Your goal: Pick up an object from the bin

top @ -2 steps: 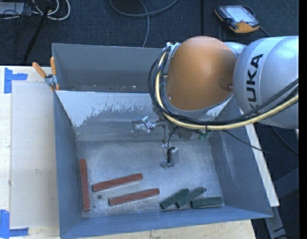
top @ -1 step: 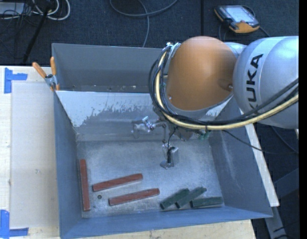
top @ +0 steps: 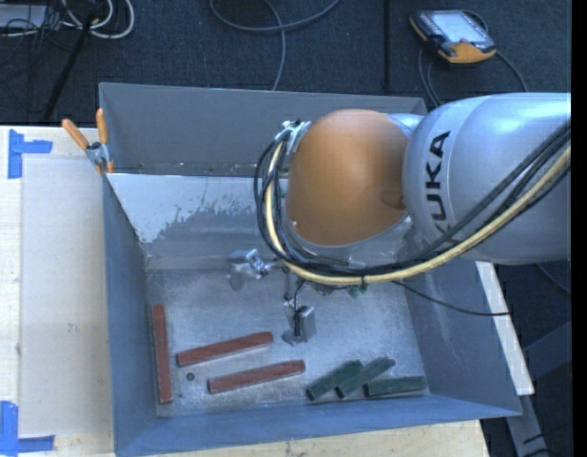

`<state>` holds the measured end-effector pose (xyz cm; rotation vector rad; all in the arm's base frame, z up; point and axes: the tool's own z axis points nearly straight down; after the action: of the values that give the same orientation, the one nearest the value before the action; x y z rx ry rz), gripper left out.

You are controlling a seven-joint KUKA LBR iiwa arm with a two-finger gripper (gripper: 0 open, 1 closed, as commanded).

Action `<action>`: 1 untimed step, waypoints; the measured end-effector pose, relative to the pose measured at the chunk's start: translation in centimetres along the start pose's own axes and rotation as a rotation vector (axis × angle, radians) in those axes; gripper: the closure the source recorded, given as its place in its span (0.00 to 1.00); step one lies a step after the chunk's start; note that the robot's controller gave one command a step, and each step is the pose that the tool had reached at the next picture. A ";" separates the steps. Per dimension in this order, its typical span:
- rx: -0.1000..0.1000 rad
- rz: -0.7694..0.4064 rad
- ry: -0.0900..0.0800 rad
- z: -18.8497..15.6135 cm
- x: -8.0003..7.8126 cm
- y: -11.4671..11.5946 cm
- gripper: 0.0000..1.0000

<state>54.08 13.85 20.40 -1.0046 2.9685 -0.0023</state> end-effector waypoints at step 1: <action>-0.005 -0.005 0.003 5.3 -0.1 0.4 0.00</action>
Offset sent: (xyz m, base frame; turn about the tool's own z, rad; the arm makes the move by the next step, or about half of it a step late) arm -0.0334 0.0283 -0.1340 -0.0648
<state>53.96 14.21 15.06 -1.0140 2.9694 0.0035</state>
